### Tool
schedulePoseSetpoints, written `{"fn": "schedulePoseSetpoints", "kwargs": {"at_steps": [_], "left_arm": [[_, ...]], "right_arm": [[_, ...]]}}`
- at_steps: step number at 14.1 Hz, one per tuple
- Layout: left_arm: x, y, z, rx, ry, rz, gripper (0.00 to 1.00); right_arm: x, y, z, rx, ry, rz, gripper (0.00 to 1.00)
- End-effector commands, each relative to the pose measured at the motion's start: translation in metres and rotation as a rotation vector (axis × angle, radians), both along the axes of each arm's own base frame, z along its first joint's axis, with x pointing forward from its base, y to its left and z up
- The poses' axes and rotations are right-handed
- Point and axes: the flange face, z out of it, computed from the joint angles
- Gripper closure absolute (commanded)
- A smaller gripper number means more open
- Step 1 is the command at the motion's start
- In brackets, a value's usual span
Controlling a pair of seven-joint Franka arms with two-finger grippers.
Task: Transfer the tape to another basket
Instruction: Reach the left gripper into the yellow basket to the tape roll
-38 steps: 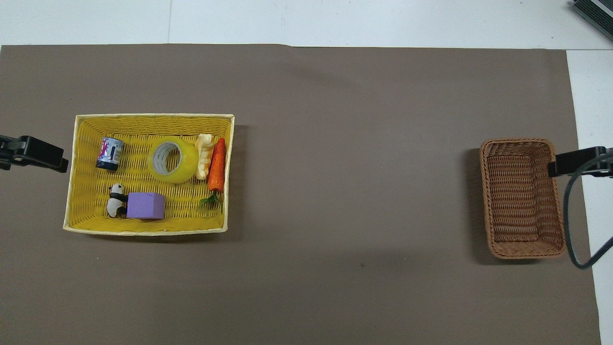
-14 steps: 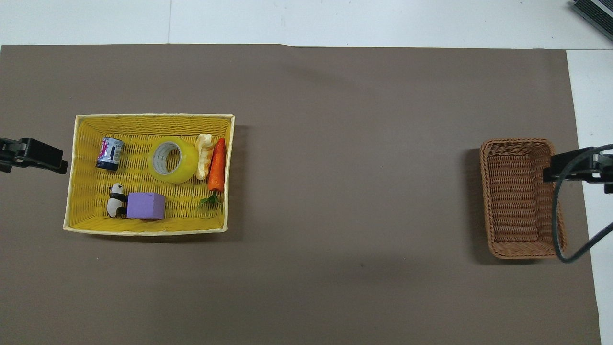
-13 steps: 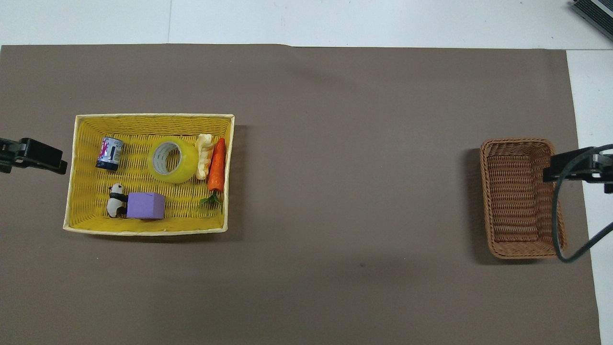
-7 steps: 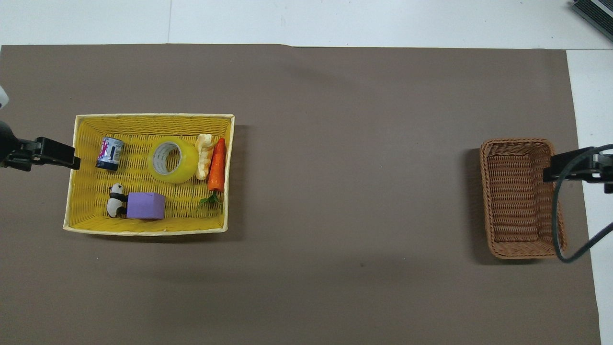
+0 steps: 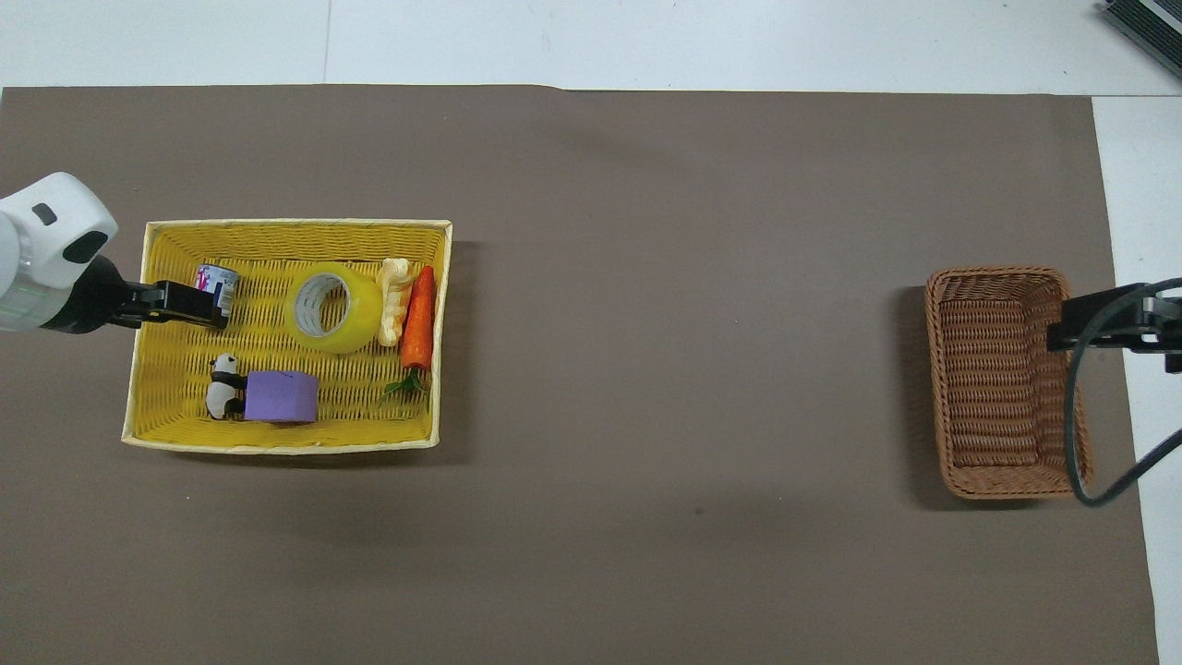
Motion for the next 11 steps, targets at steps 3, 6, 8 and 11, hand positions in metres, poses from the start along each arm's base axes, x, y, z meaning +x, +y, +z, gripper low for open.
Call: {"fn": "schedulePoseSetpoints", "kwargs": {"at_steps": [3, 6, 8, 11], "left_arm": [[0.014, -0.012, -0.087, -0.056, -0.026, 0.021, 0.0], [0.011, -0.01, -0.117, -0.131, -0.048, 0.107, 0.0], [0.01, -0.011, -0.129, -0.156, -0.073, 0.145, 0.0], [0.006, -0.018, -0.142, -0.152, -0.072, 0.143, 0.0]], "right_arm": [[-0.002, -0.001, 0.001, 0.016, -0.011, -0.005, 0.0], [-0.003, -0.002, 0.001, 0.014, -0.009, -0.005, 0.0], [-0.002, -0.002, 0.001, 0.014, -0.011, -0.005, 0.0], [-0.003, -0.002, 0.001, 0.014, -0.008, -0.003, 0.0]]}}
